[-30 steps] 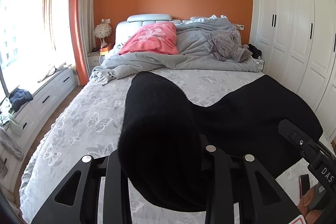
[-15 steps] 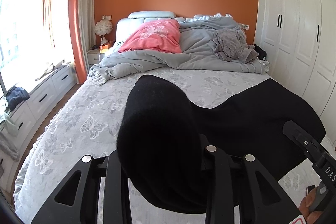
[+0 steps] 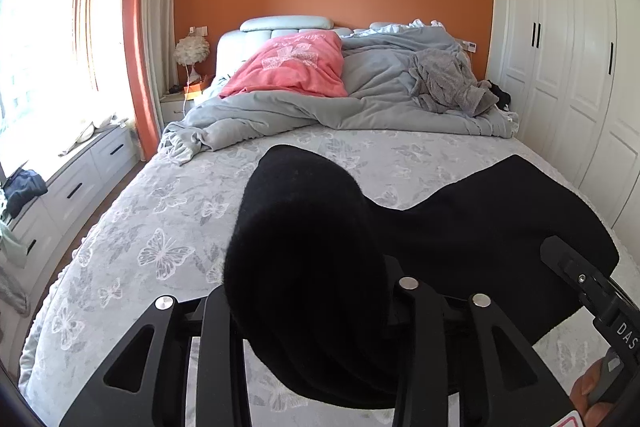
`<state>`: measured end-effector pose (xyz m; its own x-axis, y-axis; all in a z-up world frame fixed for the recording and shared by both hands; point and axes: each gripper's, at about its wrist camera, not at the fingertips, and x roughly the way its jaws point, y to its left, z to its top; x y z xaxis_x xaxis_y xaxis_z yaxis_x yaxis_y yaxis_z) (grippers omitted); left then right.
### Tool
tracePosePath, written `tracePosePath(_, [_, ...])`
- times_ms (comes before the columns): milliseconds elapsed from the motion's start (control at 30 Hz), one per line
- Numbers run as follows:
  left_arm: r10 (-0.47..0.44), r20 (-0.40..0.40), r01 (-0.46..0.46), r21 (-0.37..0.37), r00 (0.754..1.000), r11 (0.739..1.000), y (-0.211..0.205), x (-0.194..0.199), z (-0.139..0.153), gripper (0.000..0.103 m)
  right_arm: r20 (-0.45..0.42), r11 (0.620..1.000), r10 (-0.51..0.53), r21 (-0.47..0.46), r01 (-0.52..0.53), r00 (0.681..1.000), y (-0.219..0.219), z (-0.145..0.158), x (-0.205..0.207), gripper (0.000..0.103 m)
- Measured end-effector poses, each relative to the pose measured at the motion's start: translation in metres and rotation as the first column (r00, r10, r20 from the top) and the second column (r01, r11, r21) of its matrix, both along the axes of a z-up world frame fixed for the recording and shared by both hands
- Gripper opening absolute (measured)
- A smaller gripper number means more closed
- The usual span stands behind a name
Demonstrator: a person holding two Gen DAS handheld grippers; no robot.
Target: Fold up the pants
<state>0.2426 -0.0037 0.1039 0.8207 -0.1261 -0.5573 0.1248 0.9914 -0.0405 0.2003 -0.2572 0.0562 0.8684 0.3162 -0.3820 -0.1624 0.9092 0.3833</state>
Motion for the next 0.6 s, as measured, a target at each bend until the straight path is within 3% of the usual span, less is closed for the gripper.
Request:
tracePosePath(33, [0.000, -0.012, 0.000, -0.008, 1.000, 1.000, 0.002, 0.009, -0.014, 0.046, -0.045, 1.000, -0.015, -0.028, 0.014, 0.999, -0.004, -0.020, 0.010, 0.071])
tracePosePath(67, [0.005, -0.024, -0.005, -0.003, 1.000, 1.000, 0.003, 0.019, -0.031, 0.069, -0.112, 0.994, -0.073, -0.089, 0.063, 0.991, -0.011, -0.047, 0.021, 0.088])
tracePosePath(100, [0.035, -0.032, -0.033, 0.045, 0.999, 0.998, 0.004, 0.028, -0.054, 0.082, -0.168, 0.982, -0.140, -0.149, 0.115, 0.976, -0.020, -0.072, 0.025, 0.088])
tracePosePath(133, [0.085, -0.035, -0.079, 0.132, 0.996, 0.988, 0.005, 0.035, -0.080, 0.087, -0.222, 0.969, -0.186, -0.201, 0.142, 0.957, -0.031, -0.095, 0.026, 0.087])
tracePosePath(200, [0.152, -0.117, -0.114, 0.280, 0.981, 0.953, 0.014, 0.045, -0.135, 0.084, -0.319, 0.961, -0.246, -0.204, 0.188, 0.915, -0.059, -0.124, 0.014, 0.073])
tracePosePath(233, [0.169, -0.180, -0.116, 0.269, 0.969, 0.956, 0.025, 0.045, -0.151, 0.074, -0.328, 0.970, -0.230, -0.156, 0.187, 0.916, -0.069, -0.126, 0.008, 0.072])
tracePosePath(300, [0.133, -0.289, -0.107, 0.103, 0.948, 0.989, 0.052, 0.043, -0.164, 0.071, -0.333, 0.977, -0.211, -0.089, 0.192, 0.919, -0.077, -0.113, 0.011, 0.072])
tracePosePath(333, [0.138, -0.326, -0.140, 0.017, 0.935, 0.990, 0.065, 0.044, -0.164, 0.071, -0.317, 0.982, -0.191, -0.055, 0.183, 0.929, -0.076, -0.104, 0.017, 0.073])
tracePosePath(433, [0.132, -0.366, -0.201, -0.157, 0.921, 0.967, 0.080, 0.052, -0.152, 0.079, -0.332, 0.991, -0.132, -0.024, 0.132, 0.934, -0.064, -0.104, 0.044, 0.098])
tracePosePath(467, [0.114, -0.381, -0.192, -0.175, 0.918, 0.966, 0.076, 0.058, -0.150, 0.088, -0.383, 0.991, -0.136, -0.041, 0.131, 0.914, -0.057, -0.115, 0.056, 0.098])
tracePosePath(533, [0.083, -0.413, -0.157, -0.150, 0.907, 0.976, 0.062, 0.075, -0.159, 0.090, -0.470, 0.993, -0.112, -0.017, 0.117, 0.876, -0.048, -0.140, 0.070, 0.098])
tracePosePath(600, [0.080, -0.493, -0.161, -0.124, 0.867, 0.979, 0.055, 0.087, -0.187, 0.090, -0.528, 0.992, -0.048, 0.072, 0.101, 0.848, -0.041, -0.166, 0.074, 0.098])
